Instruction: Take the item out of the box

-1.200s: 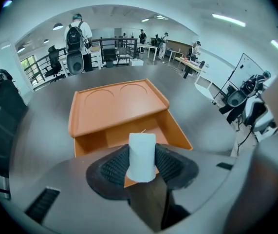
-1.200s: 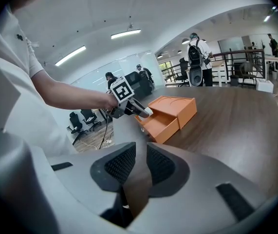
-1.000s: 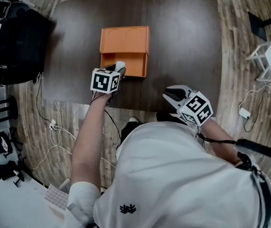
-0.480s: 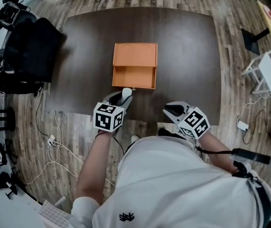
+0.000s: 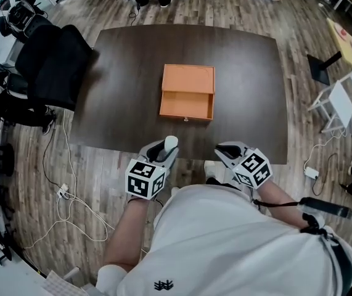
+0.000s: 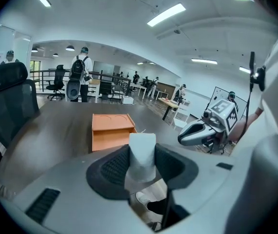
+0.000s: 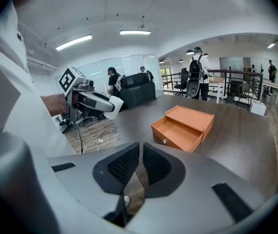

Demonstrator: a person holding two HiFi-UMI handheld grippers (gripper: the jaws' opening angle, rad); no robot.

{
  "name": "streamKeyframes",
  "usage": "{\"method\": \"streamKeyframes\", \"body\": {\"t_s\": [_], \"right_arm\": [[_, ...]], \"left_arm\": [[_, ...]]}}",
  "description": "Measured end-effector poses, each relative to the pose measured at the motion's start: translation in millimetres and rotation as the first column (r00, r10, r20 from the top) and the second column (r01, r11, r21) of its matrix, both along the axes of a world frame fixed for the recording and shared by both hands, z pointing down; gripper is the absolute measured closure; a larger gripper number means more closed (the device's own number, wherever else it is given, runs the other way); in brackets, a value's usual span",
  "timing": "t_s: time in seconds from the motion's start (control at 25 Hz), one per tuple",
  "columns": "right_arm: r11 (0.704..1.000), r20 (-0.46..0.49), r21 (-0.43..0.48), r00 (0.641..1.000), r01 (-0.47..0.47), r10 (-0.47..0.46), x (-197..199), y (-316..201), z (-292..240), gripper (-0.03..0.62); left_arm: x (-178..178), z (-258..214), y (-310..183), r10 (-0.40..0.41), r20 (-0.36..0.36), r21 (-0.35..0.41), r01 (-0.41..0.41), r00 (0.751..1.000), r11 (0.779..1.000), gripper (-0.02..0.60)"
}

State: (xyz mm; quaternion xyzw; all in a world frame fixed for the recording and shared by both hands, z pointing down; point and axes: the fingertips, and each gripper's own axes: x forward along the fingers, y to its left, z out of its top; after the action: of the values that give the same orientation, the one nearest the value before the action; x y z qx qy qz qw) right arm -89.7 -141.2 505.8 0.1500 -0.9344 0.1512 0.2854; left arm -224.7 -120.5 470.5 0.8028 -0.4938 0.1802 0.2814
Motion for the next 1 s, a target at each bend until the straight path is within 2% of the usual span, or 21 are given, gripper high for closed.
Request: {"method": "streamKeyframes", "body": {"t_s": [0.48,1.0], "right_arm": [[0.999,-0.03,0.025,0.998,-0.045,0.046,-22.6,55.5,-3.5,0.58],[0.997,-0.041,0.046,0.997,-0.061,0.063,-32.5,110.7,2.1,0.588]], "left_arm": [[-7.3,-17.8,65.3,0.061,-0.028,0.045,-0.06,0.998,0.997,0.413],[-18.0,-13.4,122.3,0.074,-0.051,0.056,-0.071,0.996,0.996,0.413]]}}
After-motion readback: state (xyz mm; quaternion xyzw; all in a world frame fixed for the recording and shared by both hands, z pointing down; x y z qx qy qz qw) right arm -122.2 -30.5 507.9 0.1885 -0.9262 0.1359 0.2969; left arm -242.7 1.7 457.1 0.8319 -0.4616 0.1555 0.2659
